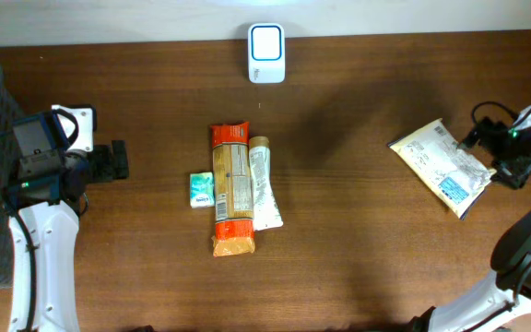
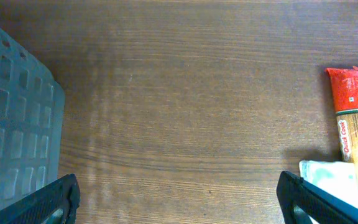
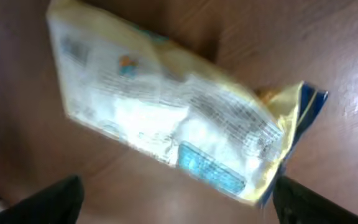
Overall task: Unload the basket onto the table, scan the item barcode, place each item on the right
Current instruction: 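Place the snack bag on the table's right side and release, then grasp the white tube with gold cap with the right gripper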
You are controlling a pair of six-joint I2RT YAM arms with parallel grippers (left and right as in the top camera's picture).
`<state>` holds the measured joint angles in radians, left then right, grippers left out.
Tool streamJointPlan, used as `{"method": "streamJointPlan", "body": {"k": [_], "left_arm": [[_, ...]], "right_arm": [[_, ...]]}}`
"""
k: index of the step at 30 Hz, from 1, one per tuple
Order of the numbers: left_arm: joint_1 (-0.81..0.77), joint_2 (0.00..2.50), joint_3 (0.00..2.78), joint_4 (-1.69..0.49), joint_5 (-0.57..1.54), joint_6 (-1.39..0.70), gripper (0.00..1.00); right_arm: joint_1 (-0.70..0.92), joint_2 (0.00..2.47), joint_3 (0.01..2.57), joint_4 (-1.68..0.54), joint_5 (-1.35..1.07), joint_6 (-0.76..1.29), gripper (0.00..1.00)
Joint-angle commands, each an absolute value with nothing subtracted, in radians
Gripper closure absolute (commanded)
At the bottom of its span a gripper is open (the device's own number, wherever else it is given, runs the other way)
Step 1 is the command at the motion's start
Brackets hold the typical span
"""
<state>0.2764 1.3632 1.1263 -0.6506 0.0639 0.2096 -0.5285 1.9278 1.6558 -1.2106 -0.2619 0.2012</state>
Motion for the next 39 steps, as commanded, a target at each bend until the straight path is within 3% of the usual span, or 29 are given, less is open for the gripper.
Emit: {"method": "streamJointPlan", "body": {"k": [1, 8, 9, 17, 19, 23, 32, 33, 36, 39], "left_arm": [[0.279, 1.359, 1.143, -0.649, 0.074, 0.219, 0.01], [0.279, 1.359, 1.143, -0.649, 0.074, 0.219, 0.01], [0.279, 1.359, 1.143, -0.649, 0.074, 0.219, 0.01], [0.279, 1.359, 1.143, -0.649, 0.074, 0.219, 0.01], [0.279, 1.359, 1.143, -0.649, 0.074, 0.219, 0.01], [0.279, 1.359, 1.143, -0.649, 0.074, 0.219, 0.01], [0.279, 1.359, 1.143, -0.649, 0.074, 0.219, 0.01], [0.279, 1.359, 1.143, -0.649, 0.074, 0.219, 0.01], [0.279, 1.359, 1.143, -0.649, 0.074, 0.219, 0.01], [0.279, 1.359, 1.143, -0.649, 0.074, 0.219, 0.01]], "right_arm": [[-0.456, 1.917, 1.789, -1.275, -0.248, 0.151, 0.04], [-0.176, 1.920, 1.825, -1.209, -0.434, 0.146, 0.01], [-0.066, 1.920, 1.793, -1.154, -0.433, 0.121, 0.00], [0.319, 1.922, 1.524, -0.927, -0.411, 0.192, 0.11], [0.370, 1.922, 1.460, -0.853, -0.412, 0.248, 0.13], [0.478, 1.922, 1.336, -0.656, -0.442, 0.362, 0.28], [0.522, 2.068, 1.321, -0.586, -0.524, 0.465, 0.43], [0.522, 2.068, 1.321, -0.585, -0.524, 0.465, 0.50], [0.518, 2.067, 1.321, -0.586, -0.524, 0.466, 0.94], [0.487, 2.065, 1.322, -0.594, -0.572, 0.465, 0.96]]}}
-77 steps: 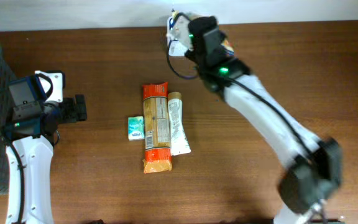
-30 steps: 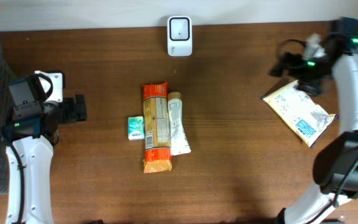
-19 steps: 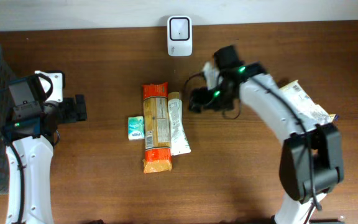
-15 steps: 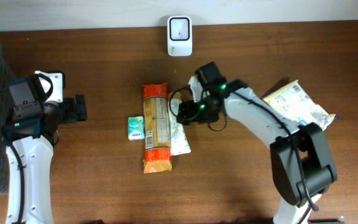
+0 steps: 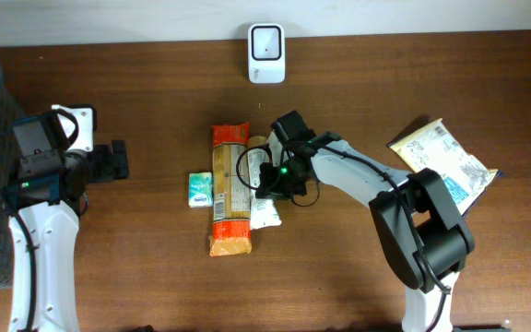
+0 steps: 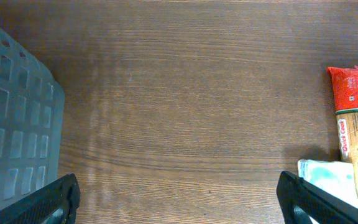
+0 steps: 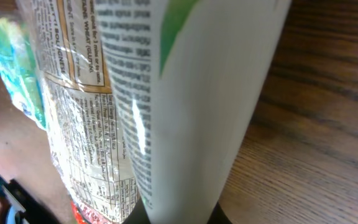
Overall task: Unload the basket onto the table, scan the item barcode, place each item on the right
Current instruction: 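Grasp the white tube with gold cap with the right gripper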
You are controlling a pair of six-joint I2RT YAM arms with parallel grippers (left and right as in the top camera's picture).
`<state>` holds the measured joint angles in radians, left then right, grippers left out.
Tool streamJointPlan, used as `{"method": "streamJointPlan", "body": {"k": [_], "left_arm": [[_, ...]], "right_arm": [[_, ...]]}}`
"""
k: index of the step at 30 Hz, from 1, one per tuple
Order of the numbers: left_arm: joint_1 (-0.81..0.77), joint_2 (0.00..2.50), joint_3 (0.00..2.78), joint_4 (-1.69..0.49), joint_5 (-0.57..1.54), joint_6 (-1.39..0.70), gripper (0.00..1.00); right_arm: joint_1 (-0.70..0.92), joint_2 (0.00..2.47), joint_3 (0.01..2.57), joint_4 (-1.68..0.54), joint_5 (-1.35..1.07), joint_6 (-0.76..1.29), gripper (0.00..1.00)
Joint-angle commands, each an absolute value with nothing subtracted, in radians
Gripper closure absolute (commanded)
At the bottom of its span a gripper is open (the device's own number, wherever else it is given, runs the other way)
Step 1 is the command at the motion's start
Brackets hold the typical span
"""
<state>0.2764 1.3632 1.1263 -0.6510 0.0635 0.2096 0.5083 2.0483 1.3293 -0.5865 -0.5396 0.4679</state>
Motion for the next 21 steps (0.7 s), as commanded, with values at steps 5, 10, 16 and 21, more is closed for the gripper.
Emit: {"method": "streamJointPlan", "body": {"k": [5, 10, 16, 21], "left_arm": [[0.279, 1.359, 1.143, -0.649, 0.074, 0.219, 0.01], [0.279, 1.359, 1.143, -0.649, 0.074, 0.219, 0.01], [0.279, 1.359, 1.143, -0.649, 0.074, 0.219, 0.01], [0.279, 1.359, 1.143, -0.649, 0.074, 0.219, 0.01]], "right_arm": [[0.368, 2.023, 1.328, -0.609, -0.944, 0.163, 0.96], [0.241, 1.912, 1.328, -0.613, -1.276, 0.029, 0.96], [0.201, 1.731, 1.328, -0.612, -1.276, 0.029, 0.96], [0.202, 1.603, 1.328, -0.612, -1.275, 0.029, 0.96]]}}
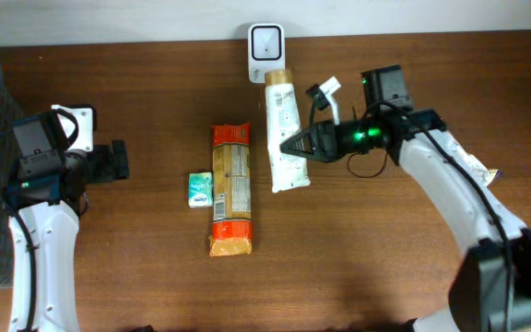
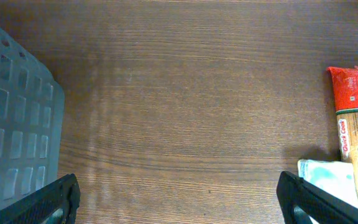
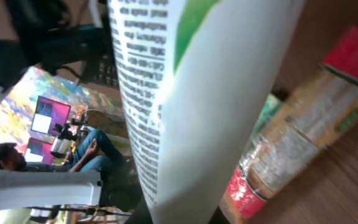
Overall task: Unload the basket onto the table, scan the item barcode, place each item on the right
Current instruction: 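Grasp the white tube with gold cap with the right gripper, then raise the white tube up to the scanner face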
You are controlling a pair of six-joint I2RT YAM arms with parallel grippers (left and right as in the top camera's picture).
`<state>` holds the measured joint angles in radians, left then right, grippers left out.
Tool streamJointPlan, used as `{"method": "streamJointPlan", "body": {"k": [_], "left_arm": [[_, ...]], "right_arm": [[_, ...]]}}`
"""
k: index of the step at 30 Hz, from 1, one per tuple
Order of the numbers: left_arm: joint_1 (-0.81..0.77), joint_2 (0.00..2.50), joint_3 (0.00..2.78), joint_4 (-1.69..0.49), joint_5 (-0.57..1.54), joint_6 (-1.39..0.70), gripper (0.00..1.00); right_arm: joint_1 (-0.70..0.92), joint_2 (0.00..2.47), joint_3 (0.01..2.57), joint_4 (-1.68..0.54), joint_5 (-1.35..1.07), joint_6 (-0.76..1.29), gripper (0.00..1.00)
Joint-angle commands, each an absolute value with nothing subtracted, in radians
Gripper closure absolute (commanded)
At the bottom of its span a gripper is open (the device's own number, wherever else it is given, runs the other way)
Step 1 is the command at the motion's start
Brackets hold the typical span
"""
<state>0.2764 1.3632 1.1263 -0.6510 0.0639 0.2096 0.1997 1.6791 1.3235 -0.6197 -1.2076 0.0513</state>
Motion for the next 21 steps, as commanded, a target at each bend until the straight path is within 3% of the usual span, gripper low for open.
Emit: {"method": "streamJointPlan", "body": {"k": [1, 13, 17, 21], "left_arm": [[0.279, 1.359, 1.143, -0.649, 0.074, 0.219, 0.01], [0.279, 1.359, 1.143, -0.649, 0.074, 0.219, 0.01], [0.279, 1.359, 1.143, -0.649, 0.074, 0.219, 0.01], [0.279, 1.359, 1.143, -0.649, 0.074, 0.219, 0.01]], "right_arm": [[0.201, 1.597, 1.328, -0.613, -1.275, 0.030, 0.96], [0.202, 1.596, 1.328, -0.613, -1.251, 0.041, 0.96], [0.213, 1.597, 1.408, -0.660, -0.947, 0.113, 0.96], [0.325, 1.688, 1.741, -0.881, -0.266, 0.036, 0.96]]}}
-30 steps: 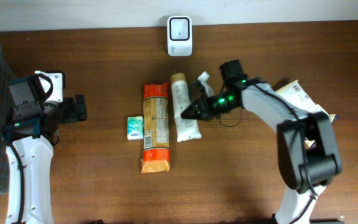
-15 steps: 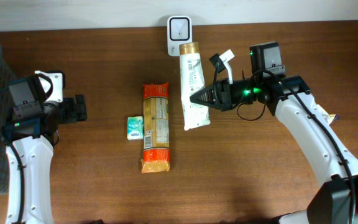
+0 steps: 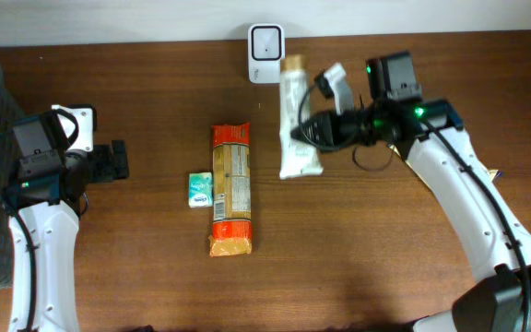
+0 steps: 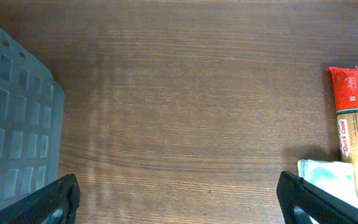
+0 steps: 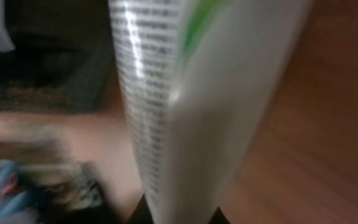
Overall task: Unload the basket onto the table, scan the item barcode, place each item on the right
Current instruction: 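Raise the white tube up to the scanner face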
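Note:
My right gripper (image 3: 310, 130) is shut on a white tube (image 3: 300, 120) with a tan cap and holds it off the table, cap end just right of the white barcode scanner (image 3: 266, 41) at the back edge. In the right wrist view the white tube (image 5: 191, 93) fills the blurred frame, small print and a green patch on it. My left gripper (image 3: 118, 160) is open at the far left over bare wood (image 4: 179, 124), its fingertips (image 4: 55, 199) wide apart.
A red and tan pasta pack (image 3: 230, 189) and a small green packet (image 3: 202, 189) lie at the table's middle. A grey basket (image 4: 14, 118) stands at the left edge. The pasta pack (image 4: 356, 118) shows at the left wrist view's right edge.
My right gripper has shifted the tube slightly right and toward the back, so its cap now sits beside the scanner rather than below it. The left arm has not moved.
My right gripper was first at the far right by a yellow pouch. Then it reached the white tube lying beside the pasta pack. Then it held the tube lifted below the scanner, and now just right of it. The left arm stayed still.

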You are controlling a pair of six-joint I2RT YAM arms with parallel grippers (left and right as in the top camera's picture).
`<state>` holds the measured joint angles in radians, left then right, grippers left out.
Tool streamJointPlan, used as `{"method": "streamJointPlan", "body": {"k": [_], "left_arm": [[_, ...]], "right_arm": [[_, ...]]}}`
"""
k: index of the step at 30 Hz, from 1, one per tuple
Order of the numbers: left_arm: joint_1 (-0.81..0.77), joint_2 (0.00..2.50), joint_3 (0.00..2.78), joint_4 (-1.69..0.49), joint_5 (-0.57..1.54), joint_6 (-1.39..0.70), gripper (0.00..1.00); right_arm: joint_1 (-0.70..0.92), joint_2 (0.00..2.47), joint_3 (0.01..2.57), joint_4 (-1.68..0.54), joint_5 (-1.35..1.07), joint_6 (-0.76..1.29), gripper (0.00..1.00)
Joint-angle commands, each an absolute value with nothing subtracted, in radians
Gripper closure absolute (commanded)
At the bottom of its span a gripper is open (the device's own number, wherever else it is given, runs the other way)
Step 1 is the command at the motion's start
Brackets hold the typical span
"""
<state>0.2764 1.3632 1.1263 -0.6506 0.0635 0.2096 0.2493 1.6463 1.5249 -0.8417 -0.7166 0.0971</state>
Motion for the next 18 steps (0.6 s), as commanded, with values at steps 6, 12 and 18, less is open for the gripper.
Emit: {"method": "streamJointPlan", "body": {"k": [6, 12, 18], "left_arm": [[0.279, 1.359, 1.143, -0.649, 0.074, 0.219, 0.01], [0.279, 1.359, 1.143, -0.649, 0.074, 0.219, 0.01], [0.279, 1.359, 1.143, -0.649, 0.074, 0.219, 0.01]], "right_arm": [[0.440, 1.943, 2.022, -0.795, 0.274, -0.219, 0.96], [0.464, 2.175, 2.022, -0.458, 0.583, -0.568, 0.96], [0.465, 2.347, 2.021, -0.168, 0.698, -0.906, 0.96]]}}
